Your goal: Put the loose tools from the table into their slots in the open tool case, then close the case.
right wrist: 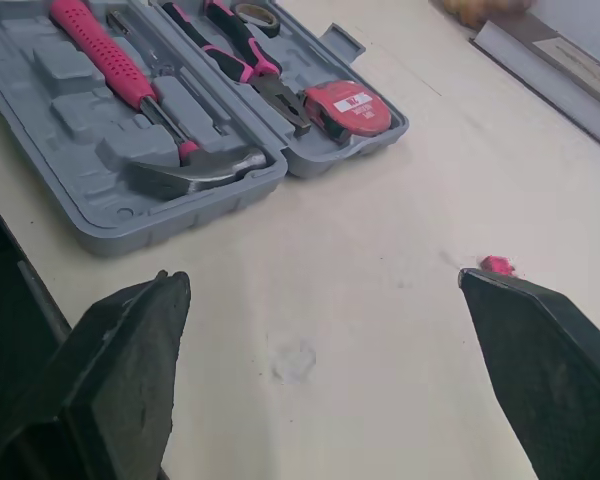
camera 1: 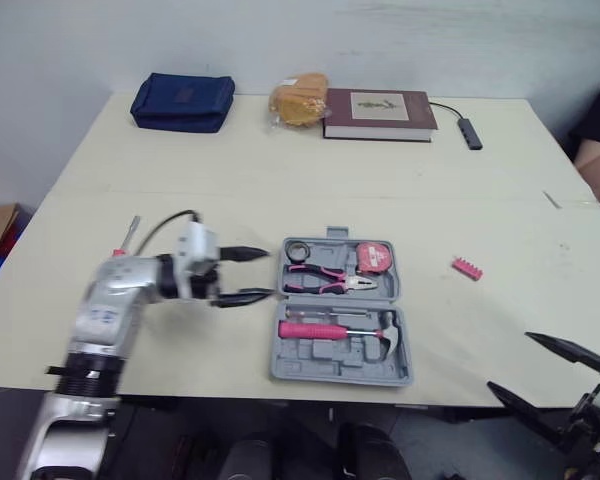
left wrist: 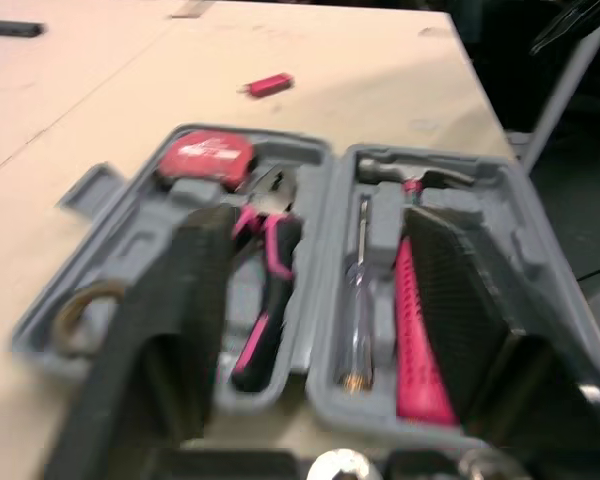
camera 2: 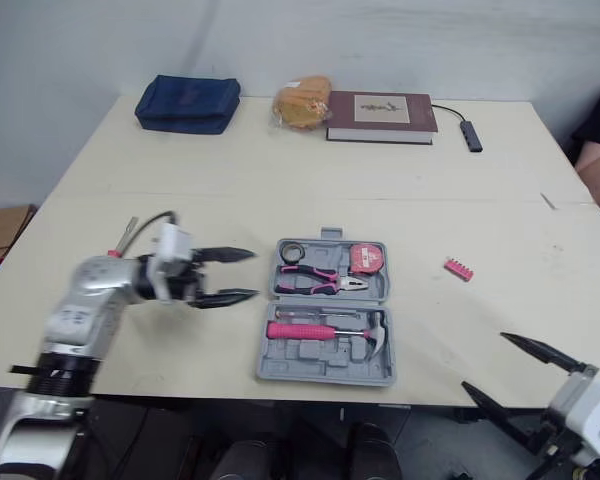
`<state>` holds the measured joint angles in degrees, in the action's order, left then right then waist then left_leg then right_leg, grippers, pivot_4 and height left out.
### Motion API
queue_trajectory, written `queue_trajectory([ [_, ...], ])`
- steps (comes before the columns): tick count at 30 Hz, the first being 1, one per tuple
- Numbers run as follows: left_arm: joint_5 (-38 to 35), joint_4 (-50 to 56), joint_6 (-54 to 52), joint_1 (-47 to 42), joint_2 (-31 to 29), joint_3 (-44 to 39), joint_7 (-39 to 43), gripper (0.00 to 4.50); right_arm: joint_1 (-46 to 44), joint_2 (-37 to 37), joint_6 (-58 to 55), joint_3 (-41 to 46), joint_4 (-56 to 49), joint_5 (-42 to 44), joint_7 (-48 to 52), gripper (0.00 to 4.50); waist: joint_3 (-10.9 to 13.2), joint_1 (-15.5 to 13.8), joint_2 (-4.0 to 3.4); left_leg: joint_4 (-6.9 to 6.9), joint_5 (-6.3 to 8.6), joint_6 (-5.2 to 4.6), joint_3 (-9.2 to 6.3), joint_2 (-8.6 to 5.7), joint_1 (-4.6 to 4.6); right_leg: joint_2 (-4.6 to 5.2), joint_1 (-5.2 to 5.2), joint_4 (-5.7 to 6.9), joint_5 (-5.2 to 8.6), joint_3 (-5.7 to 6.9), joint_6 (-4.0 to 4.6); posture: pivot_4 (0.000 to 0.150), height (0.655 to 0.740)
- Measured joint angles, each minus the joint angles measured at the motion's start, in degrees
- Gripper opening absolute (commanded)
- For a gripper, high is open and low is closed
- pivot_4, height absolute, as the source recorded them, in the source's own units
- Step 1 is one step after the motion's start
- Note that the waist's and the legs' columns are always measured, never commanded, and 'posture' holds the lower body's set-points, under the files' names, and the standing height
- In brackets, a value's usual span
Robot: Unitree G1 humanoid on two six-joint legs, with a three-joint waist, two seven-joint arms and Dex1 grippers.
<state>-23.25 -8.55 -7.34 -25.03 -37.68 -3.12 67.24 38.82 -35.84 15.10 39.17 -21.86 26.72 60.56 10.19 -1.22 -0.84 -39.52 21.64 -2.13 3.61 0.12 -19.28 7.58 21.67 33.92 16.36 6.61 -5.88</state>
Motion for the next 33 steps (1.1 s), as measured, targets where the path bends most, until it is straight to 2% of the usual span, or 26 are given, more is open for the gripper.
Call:
queue_trajectory([
  [4,1.2,-10.1,5.5,1.7,-5.9,-10.8,-5.2,4.43,0.6,-0.3,2.4,3.6,5.6,0.5,2.0,4.50,0.3,0.0,0.16,0.35,-0.06,0.05,0.00,0.01,0.06,0.00,0.11,-0.02,0.02,0.00,0.04,0.150,0.7400],
  [7,0.7,-15.3,9.0,7.7,-10.3,-18.5,-5.5,4.43,0.3,-0.9,5.7,6.1,13.3,0.5,4.5,4.50,0.4,0.0,0.00,0.46,0.05,0.08,0.11,-0.01,0.02,0.02,0.18,-0.09,0.04,-0.06,0.07,0.150,0.7400],
  [12,-0.6,-22.3,8.3,12.3,-12.7,-23.7,-6.4,4.43,-2.7,-2.6,8.5,8.3,21.4,1.2,5.4,4.50,0.5,-0.2,0.09,0.46,0.11,0.05,0.10,-0.08,-0.01,0.09,0.20,-0.15,0.04,-0.06,0.06,0.150,0.7400],
  [13,-0.1,-26.3,9.7,14.8,-15.2,-25.9,-7.6,4.43,-3.2,-4.0,9.9,9.0,24.7,1.2,6.0,4.50,0.6,0.0,0.14,0.52,0.14,0.08,0.13,-0.06,0.00,0.07,0.25,-0.16,0.04,-0.07,0.07,0.150,0.7400],
  [18,1.1,-40.5,13.8,17.0,-20.5,-33.4,-16.2,4.43,-3.4,-4.5,14.5,12.6,36.5,0.4,6.4,4.50,0.7,0.2,0.14,0.63,0.30,0.38,0.31,-0.02,0.04,0.08,0.32,-0.13,0.07,-0.10,0.09,0.150,0.7400],
  [22,2.2,-48.7,13.2,17.0,-21.2,-34.3,-23.5,4.43,-6.1,-3.6,17.4,13.4,42.6,0.2,2.2,4.50,0.7,0.0,0.13,0.63,0.19,0.52,0.35,-0.01,0.07,0.12,0.43,0.08,0.05,-0.18,0.06,0.150,0.7400],
  [28,2.0,-45.8,12.4,15.5,-20.7,-33.1,-21.0,4.43,-5.3,-1.7,18.5,12.6,41.5,0.5,1.4,4.50,0.7,-0.1,0.13,0.64,0.14,0.61,0.50,0.01,0.04,0.11,0.62,0.28,0.08,-0.34,0.12,0.150,0.7400],
  [33,0.5,-35.4,9.8,12.0,-16.9,-29.6,-17.3,4.43,-5.9,-0.2,13.1,7.2,29.1,3.5,0.4,4.50,0.6,0.1,0.12,0.59,0.09,0.66,0.68,0.01,0.04,0.10,0.77,0.52,0.08,-0.53,0.12,0.150,0.7400],
])
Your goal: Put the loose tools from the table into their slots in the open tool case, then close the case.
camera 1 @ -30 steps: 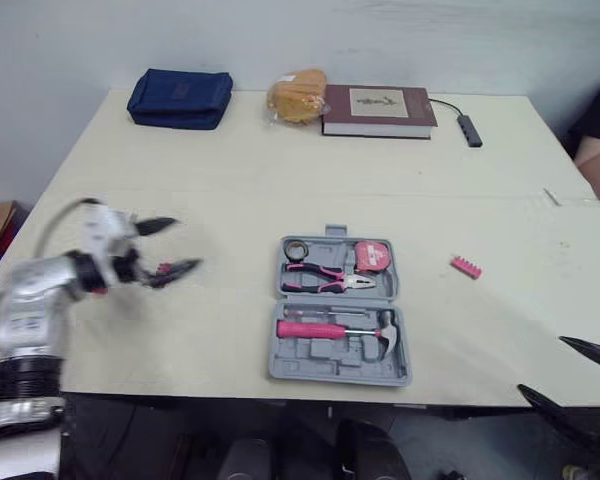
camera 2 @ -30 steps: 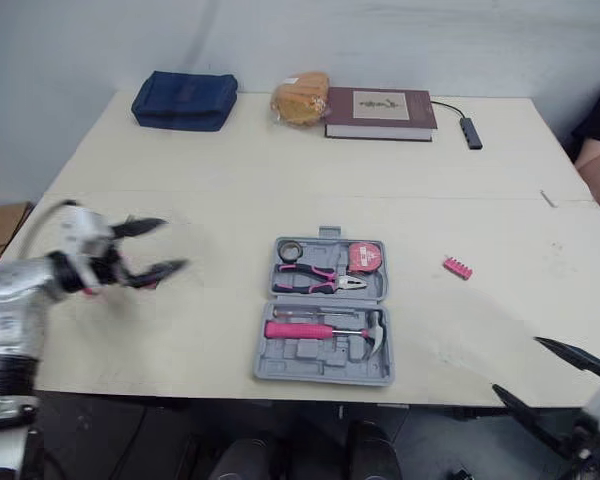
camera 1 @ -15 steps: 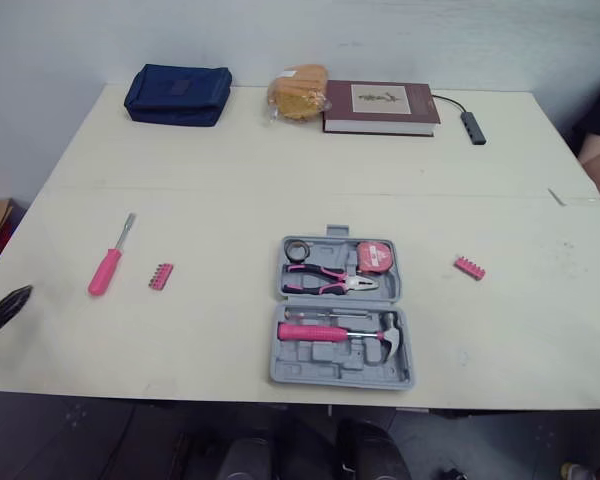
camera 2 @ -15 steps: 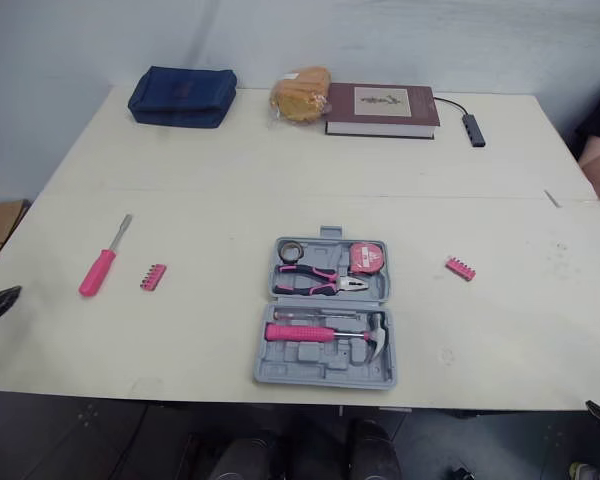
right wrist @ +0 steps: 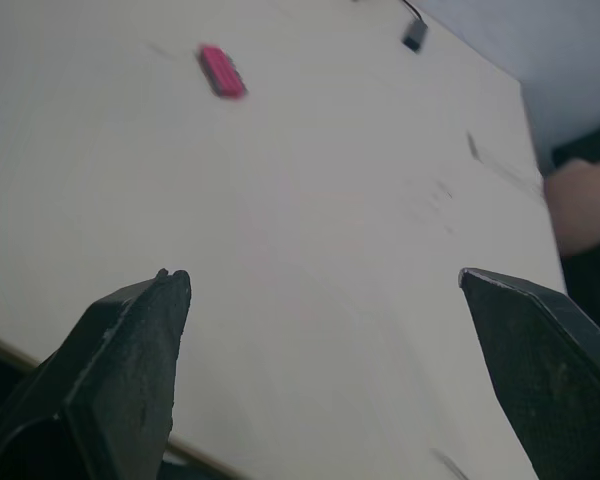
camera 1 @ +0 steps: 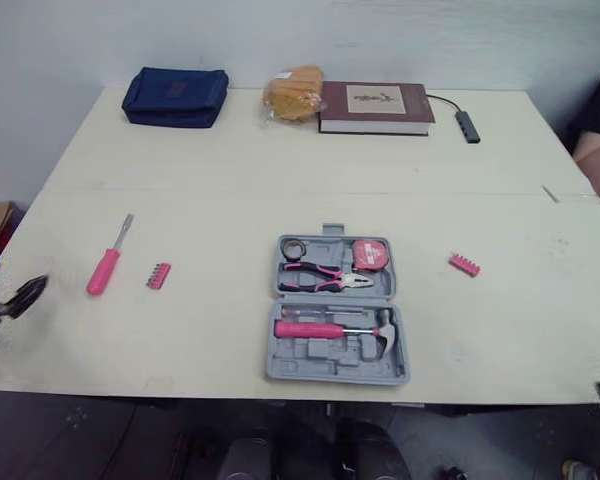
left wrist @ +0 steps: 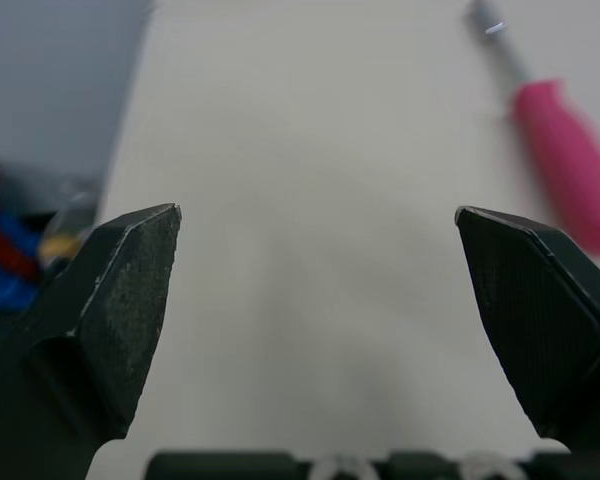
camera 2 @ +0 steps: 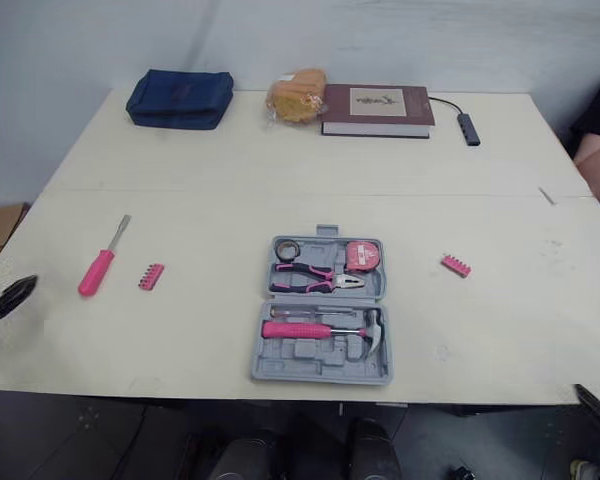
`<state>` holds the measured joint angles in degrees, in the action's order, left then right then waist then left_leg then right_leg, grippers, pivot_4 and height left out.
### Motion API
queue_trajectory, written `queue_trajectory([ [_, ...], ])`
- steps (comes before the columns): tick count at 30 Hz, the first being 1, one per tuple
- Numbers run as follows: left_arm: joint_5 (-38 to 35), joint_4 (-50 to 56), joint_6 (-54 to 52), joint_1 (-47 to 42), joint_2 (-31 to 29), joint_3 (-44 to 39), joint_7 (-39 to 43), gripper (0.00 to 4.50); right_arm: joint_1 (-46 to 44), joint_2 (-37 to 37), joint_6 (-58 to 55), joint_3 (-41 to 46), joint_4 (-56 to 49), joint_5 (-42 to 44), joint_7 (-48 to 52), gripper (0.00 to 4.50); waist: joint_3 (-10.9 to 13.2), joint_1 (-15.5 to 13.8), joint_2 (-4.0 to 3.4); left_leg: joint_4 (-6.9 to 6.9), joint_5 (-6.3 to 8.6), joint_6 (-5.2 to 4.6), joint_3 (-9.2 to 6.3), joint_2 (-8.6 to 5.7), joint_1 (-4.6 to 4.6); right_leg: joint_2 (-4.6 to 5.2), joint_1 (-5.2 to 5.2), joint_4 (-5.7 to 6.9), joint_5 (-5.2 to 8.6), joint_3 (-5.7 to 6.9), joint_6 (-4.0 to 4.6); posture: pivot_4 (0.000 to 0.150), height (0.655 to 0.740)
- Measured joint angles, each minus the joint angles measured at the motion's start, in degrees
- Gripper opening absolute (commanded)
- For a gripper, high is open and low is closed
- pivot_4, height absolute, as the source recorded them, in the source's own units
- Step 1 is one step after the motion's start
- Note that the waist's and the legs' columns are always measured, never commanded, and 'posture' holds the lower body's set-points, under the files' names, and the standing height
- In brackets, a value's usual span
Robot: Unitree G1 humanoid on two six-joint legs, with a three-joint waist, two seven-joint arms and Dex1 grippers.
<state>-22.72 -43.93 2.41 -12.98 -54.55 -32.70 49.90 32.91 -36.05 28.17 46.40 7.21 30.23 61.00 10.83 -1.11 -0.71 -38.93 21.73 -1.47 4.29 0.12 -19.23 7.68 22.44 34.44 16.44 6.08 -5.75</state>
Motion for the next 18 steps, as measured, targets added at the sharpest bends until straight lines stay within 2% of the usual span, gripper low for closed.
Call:
queue_trajectory([
  [3,-0.3,6.1,-1.8,-0.4,1.7,1.6,-0.1,4.43,0.0,0.2,-3.0,-2.9,-6.8,0.8,-0.6,4.50,0.0,0.4,0.00,0.04,-0.01,0.03,0.07,0.02,0.00,-0.05,0.06,0.04,0.00,-0.03,0.01,0.150,0.7400],
  [7,-3.3,26.9,-7.9,3.5,8.9,4.9,-1.8,4.43,-2.4,0.3,-7.9,-9.6,-18.8,1.5,-3.0,4.50,0.0,1.0,-0.02,0.00,0.02,-0.02,0.11,-0.02,-0.03,-0.03,0.02,0.15,-0.02,-0.06,-0.04,0.150,0.7400],
  [9,-4.1,33.7,-10.4,5.8,12.2,7.2,-3.1,4.43,-3.8,0.4,-9.6,-12.8,-23.6,1.4,-3.8,4.50,0.0,1.2,0.01,-0.02,-0.01,-0.06,0.13,0.01,-0.06,-0.11,0.04,0.16,-0.03,-0.05,-0.05,0.150,0.7400],
  [14,-2.5,38.9,-14.6,11.5,19.0,8.9,-11.7,4.43,-7.0,0.2,-13.1,-20.0,-31.5,-0.6,-5.4,4.50,0.1,1.1,0.13,-0.08,-0.17,-0.32,0.16,0.07,-0.05,-0.22,0.05,0.11,-0.02,-0.02,-0.04,0.150,0.7400],
  [18,0.6,39.8,-17.2,12.7,19.5,10.3,-16.2,4.43,-9.3,-1.1,-15.3,-21.9,-34.0,-0.8,-5.6,4.50,0.1,0.3,0.35,-0.15,-0.07,-0.12,0.16,0.00,-0.04,-0.10,0.04,0.08,-0.03,-0.04,-0.05,0.150,0.7400],
])
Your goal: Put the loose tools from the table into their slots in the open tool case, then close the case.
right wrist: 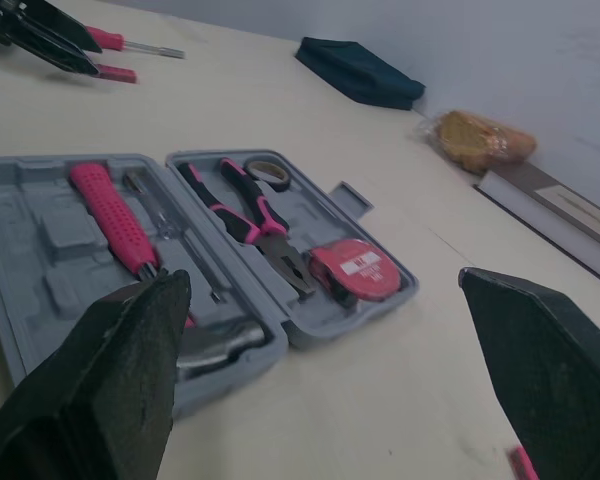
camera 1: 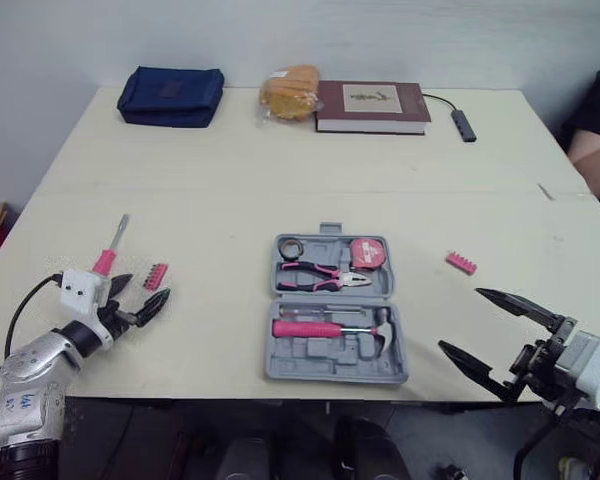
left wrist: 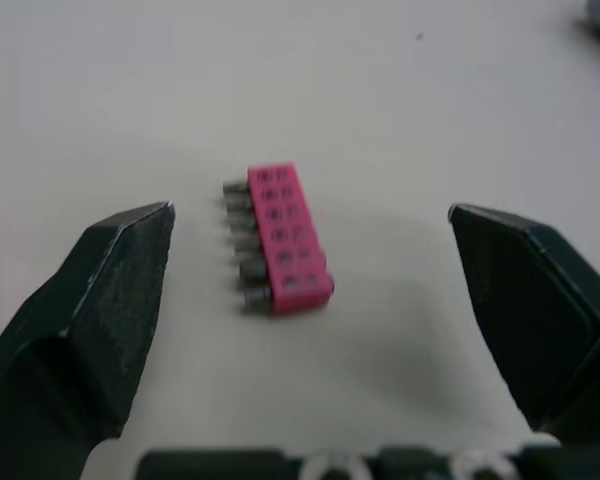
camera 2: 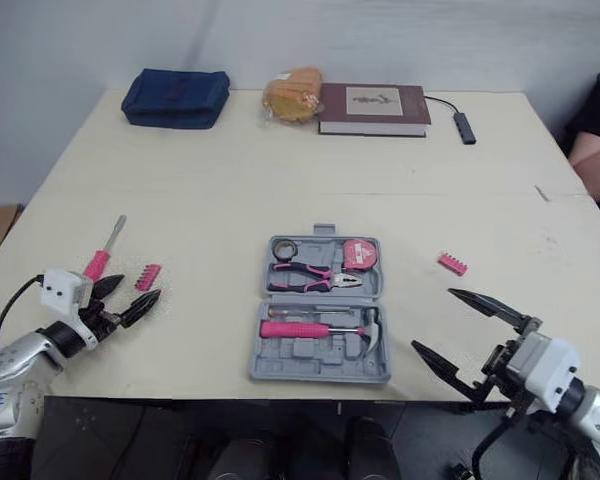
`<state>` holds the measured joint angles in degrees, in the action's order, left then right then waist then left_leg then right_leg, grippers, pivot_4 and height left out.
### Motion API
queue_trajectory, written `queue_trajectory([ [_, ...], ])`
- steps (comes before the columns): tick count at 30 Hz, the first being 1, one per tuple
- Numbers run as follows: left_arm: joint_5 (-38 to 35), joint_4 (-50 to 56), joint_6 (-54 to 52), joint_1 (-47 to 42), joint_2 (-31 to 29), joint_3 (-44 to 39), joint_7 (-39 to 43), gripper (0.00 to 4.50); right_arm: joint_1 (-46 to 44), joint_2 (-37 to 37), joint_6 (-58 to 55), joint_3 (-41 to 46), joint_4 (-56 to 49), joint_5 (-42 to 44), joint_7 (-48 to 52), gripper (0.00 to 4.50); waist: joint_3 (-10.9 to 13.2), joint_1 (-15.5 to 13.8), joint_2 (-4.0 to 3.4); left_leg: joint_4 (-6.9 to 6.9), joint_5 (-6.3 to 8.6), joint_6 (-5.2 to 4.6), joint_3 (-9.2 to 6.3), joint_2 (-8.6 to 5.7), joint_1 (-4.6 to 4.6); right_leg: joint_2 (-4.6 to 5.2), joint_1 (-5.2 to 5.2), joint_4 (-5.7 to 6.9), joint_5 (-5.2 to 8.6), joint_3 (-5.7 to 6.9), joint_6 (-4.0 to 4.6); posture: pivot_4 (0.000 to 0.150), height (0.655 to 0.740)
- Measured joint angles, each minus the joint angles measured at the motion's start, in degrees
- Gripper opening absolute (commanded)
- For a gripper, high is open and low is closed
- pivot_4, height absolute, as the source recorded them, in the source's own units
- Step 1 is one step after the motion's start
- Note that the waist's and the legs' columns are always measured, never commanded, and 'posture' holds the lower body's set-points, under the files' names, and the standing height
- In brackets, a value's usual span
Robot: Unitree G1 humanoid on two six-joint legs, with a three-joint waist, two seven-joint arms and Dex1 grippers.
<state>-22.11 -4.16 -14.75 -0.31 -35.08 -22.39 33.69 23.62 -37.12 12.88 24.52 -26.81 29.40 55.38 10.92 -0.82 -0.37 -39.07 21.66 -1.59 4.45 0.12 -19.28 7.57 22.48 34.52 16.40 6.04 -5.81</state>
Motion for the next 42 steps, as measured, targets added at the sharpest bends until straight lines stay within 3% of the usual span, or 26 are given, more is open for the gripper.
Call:
queue_trajectory([
  [12,1.9,6.8,-8.9,-1.8,2.6,3.0,-6.1,4.43,-4.0,-1.6,-4.1,-3.5,-1.1,0.0,0.2,4.50,0.0,-0.7,0.05,0.00,-0.13,-0.27,-0.03,-0.01,-0.01,0.02,-0.02,-0.05,0.00,0.03,0.01,0.150,0.7400],
  [19,3.7,11.8,-16.2,-3.9,5.7,4.7,-13.8,4.43,-4.5,-2.0,-5.6,-4.0,-1.6,0.0,0.2,4.50,0.0,-0.7,0.04,0.00,-0.17,-0.22,-0.03,-0.01,0.03,0.00,-0.03,0.04,0.00,0.03,0.01,0.150,0.7400],
  [28,3.6,12.9,-20.1,-5.3,6.6,4.7,-15.6,4.43,-5.9,-2.1,-6.0,-5.5,-2.1,-0.9,0.1,4.50,-0.1,-0.7,0.01,0.00,-0.19,-0.21,-0.03,-0.01,0.03,0.00,-0.02,0.04,0.00,0.02,0.01,0.150,0.7400],
  [31,3.6,12.5,-19.4,-5.0,6.9,4.5,-15.5,3.61,-5.2,-1.9,-5.3,-5.6,-1.9,-1.2,0.3,4.50,-0.1,-0.7,-0.02,0.00,-0.19,-0.21,-0.03,-0.02,0.03,0.00,-0.03,0.02,0.00,0.03,0.01,0.150,0.7400],
  [37,4.1,9.8,-17.4,-4.7,6.9,3.7,-14.8,0.96,-2.7,-0.7,-3.1,-5.5,-0.1,-1.8,0.8,4.50,-0.2,-0.7,-0.25,0.00,-0.17,-0.22,-0.02,-0.05,0.06,0.04,-0.04,0.01,0.00,0.01,0.01,0.150,0.7400],
  [38,4.2,9.7,-17.2,-4.8,7.0,3.7,-14.8,0.72,-2.6,-0.7,-2.9,-5.5,-0.1,-1.8,0.7,4.50,-0.2,-0.7,-0.25,0.00,-0.17,-0.21,-0.02,-0.04,0.06,0.03,-0.04,0.02,0.00,0.02,0.01,0.150,0.7400],
  [42,4.2,8.1,-15.9,-5.5,7.0,3.8,-13.9,0.69,-1.5,-0.6,-2.7,-4.9,-0.1,-2.1,0.5,4.50,-0.3,-0.8,-0.36,0.00,-0.13,-0.14,-0.02,-0.05,0.07,0.05,-0.05,0.03,0.00,0.01,0.01,0.150,0.7400],
])
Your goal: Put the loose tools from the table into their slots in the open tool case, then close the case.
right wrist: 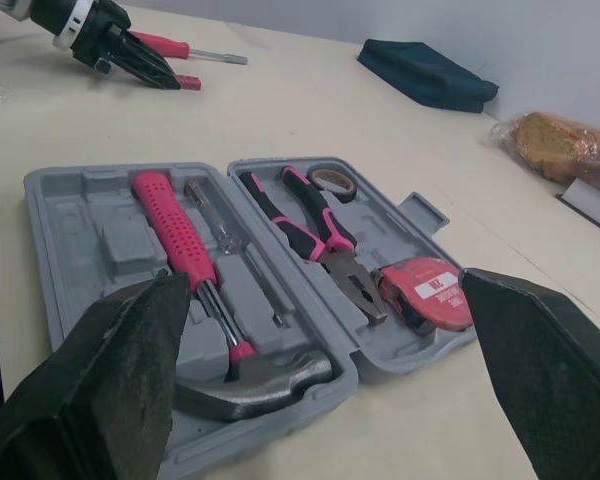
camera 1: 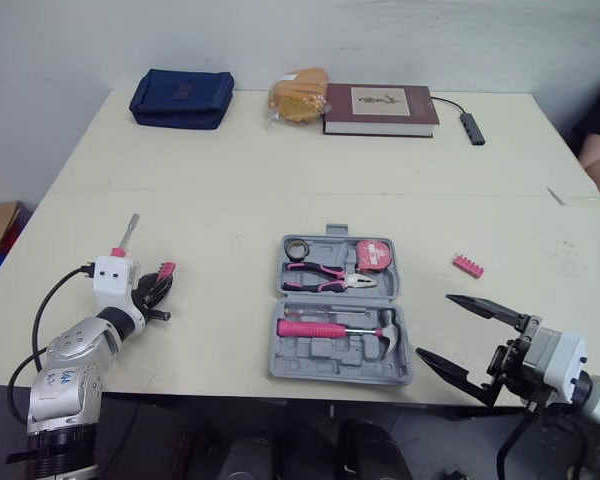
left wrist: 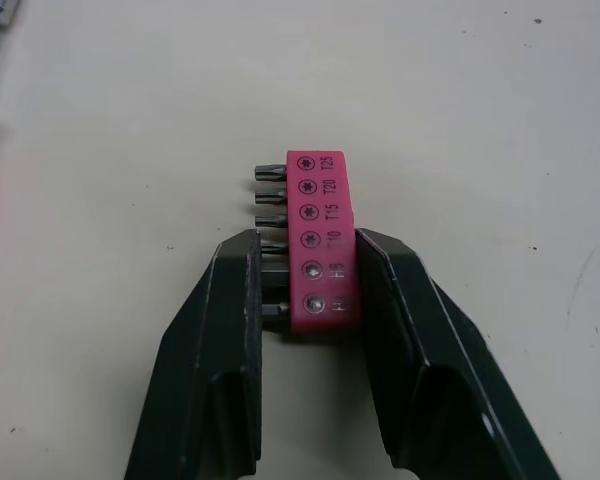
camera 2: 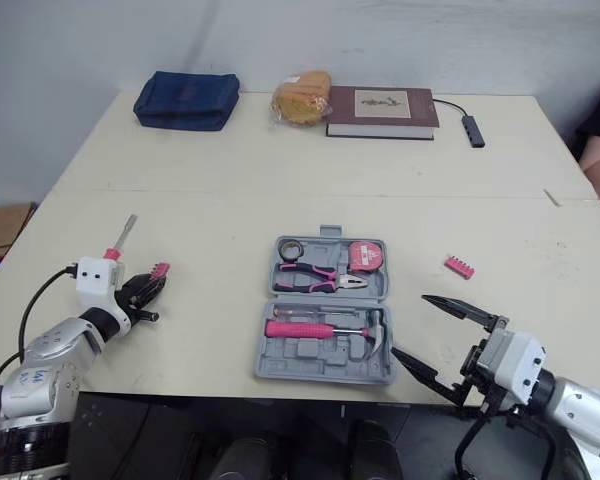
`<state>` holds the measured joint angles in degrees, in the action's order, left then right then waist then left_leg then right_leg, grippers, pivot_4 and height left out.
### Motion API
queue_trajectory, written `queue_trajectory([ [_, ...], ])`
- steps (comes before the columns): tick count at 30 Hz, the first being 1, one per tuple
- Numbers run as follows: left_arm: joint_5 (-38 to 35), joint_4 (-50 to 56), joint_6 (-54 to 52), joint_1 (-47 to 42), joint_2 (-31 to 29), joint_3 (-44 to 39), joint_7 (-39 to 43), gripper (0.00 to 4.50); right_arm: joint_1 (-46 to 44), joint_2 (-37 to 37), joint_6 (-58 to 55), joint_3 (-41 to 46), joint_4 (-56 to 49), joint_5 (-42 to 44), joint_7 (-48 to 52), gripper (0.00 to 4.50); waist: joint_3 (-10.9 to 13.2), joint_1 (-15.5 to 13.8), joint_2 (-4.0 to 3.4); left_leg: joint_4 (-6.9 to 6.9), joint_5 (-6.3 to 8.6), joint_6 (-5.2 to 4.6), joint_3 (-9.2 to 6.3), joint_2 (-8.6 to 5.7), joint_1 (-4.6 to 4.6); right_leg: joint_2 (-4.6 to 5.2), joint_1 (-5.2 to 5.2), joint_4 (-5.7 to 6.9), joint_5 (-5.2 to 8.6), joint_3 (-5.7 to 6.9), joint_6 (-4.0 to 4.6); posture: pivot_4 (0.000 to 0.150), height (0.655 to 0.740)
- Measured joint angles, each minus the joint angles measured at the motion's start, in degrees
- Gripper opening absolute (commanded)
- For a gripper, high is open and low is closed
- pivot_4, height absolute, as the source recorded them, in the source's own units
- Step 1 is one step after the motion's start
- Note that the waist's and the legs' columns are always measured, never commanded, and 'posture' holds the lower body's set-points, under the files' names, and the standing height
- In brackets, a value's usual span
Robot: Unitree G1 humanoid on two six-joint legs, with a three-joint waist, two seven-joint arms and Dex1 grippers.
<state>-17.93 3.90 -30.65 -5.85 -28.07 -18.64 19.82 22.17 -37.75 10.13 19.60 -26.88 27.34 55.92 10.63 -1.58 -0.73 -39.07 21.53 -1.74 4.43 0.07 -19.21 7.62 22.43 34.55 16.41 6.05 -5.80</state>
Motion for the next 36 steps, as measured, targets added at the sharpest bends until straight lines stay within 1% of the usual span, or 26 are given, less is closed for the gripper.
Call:
queue_trajectory([
  [4,-0.3,-2.6,4.2,-0.8,0.5,-0.5,2.5,0.69,0.8,0.0,0.0,0.9,0.0,-0.1,-0.4,4.50,0.0,-0.2,-0.01,0.00,0.03,0.13,-0.02,0.00,-0.01,0.01,0.01,0.02,0.00,0.03,0.00,0.150,0.7400],
  [7,-1.4,-4.9,8.6,-2.0,0.8,0.2,7.6,0.69,0.9,0.0,-0.2,0.9,-0.3,-0.2,-0.7,4.50,0.1,-0.2,0.18,0.00,0.03,0.13,-0.02,0.00,-0.07,0.01,0.05,0.00,0.00,0.03,0.00,0.150,0.7400],
  [9,-2.2,-5.1,12.8,-3.2,0.1,1.4,12.8,0.69,0.9,0.0,-0.5,0.9,-1.2,-0.1,-1.2,4.50,0.2,0.0,0.38,0.00,0.02,0.12,-0.04,0.03,-0.15,-0.02,0.10,-0.04,0.00,0.07,0.00,0.150,0.7400],
  [10,-2.6,-5.4,15.8,-4.4,-1.6,2.8,17.9,0.69,1.0,0.0,-1.1,1.0,-2.4,0.0,-1.7,4.50,0.2,0.1,0.40,0.00,-0.04,0.01,-0.04,0.03,-0.17,-0.04,0.11,-0.06,0.00,0.08,0.01,0.150,0.7400],
  [13,-5.5,-5.3,18.9,-9.1,-5.9,4.9,29.5,0.69,1.2,-0.7,-3.1,1.5,-4.2,0.9,-2.4,4.50,0.2,0.2,0.40,0.00,-0.08,-0.06,-0.04,0.02,-0.19,-0.06,0.10,-0.12,0.00,0.09,0.01,0.150,0.7400],
  [14,-6.2,-5.0,19.0,-9.9,-6.8,5.4,31.6,0.69,1.3,-1.0,-3.5,1.6,-4.6,1.0,-2.4,4.50,0.2,0.2,0.39,0.00,-0.08,-0.06,-0.04,0.02,-0.20,-0.06,0.09,-0.12,0.00,0.10,0.01,0.150,0.7400],
  [17,-7.8,-3.9,18.2,-13.4,-10.3,11.0,42.6,0.69,2.1,-2.4,-5.4,3.6,-5.5,1.5,-2.5,4.50,0.2,0.2,0.39,0.00,-0.10,-0.10,-0.03,0.02,-0.21,-0.12,0.05,-0.10,0.00,0.10,0.00,0.150,0.7400],
  [18,-7.9,-3.5,18.0,-13.9,-10.7,12.2,44.2,0.69,2.1,-2.4,-5.6,3.7,-5.7,1.5,-2.4,4.50,0.2,0.3,0.39,0.00,-0.10,-0.11,-0.03,0.02,-0.22,-0.14,0.05,-0.10,0.00,0.11,-0.01,0.150,0.7400],
  [21,-7.9,1.6,16.3,-16.0,-12.6,19.9,51.3,0.69,3.0,-2.7,-6.8,3.8,-7.0,1.4,-2.5,4.50,0.2,0.2,0.39,0.00,-0.10,-0.11,-0.03,0.03,-0.25,-0.18,0.05,-0.06,0.00,0.11,-0.01,0.150,0.7400],
  [23,-7.3,5.3,14.7,-17.2,-12.6,23.8,52.9,0.69,3.4,-2.7,-7.7,3.8,-7.9,1.4,-3.0,4.50,0.2,0.2,0.39,0.00,-0.12,-0.14,-0.03,0.01,-0.26,-0.18,0.05,-0.06,-0.01,0.10,-0.01,0.150,0.7400],
  [25,-6.2,7.3,12.2,-18.3,-12.8,26.6,52.5,0.69,4.4,-2.6,-8.0,3.9,-9.3,1.4,-3.4,4.50,0.2,0.2,0.40,-0.01,-0.14,-0.13,-0.03,0.02,-0.25,-0.19,0.06,-0.10,-0.01,0.10,-0.01,0.150,0.7400],
  [29,-3.7,12.7,4.7,-20.7,-15.3,33.0,52.2,0.69,7.3,-2.0,-8.6,4.4,-11.3,1.1,-4.2,4.50,0.2,0.2,0.42,-0.01,-0.16,-0.15,-0.03,0.01,-0.25,-0.22,0.06,-0.12,-0.01,0.06,-0.01,0.150,0.7400],
  [31,-2.2,14.6,0.3,-22.3,-16.0,35.1,50.9,0.69,8.0,-1.8,-8.9,4.8,-11.5,1.1,-4.4,4.50,0.3,0.2,0.42,-0.02,-0.18,-0.18,-0.01,-0.02,-0.22,-0.19,0.05,-0.11,-0.01,0.02,-0.02,0.150,0.7400],
  [36,1.6,17.8,-6.2,-24.3,-16.1,40.5,48.4,0.69,7.9,-1.8,-9.0,5.4,-11.7,1.1,-4.9,4.50,0.3,0.2,0.43,-0.02,-0.18,-0.17,-0.03,0.01,-0.23,-0.19,0.06,-0.11,-0.01,0.01,-0.02,0.150,0.7400],
])
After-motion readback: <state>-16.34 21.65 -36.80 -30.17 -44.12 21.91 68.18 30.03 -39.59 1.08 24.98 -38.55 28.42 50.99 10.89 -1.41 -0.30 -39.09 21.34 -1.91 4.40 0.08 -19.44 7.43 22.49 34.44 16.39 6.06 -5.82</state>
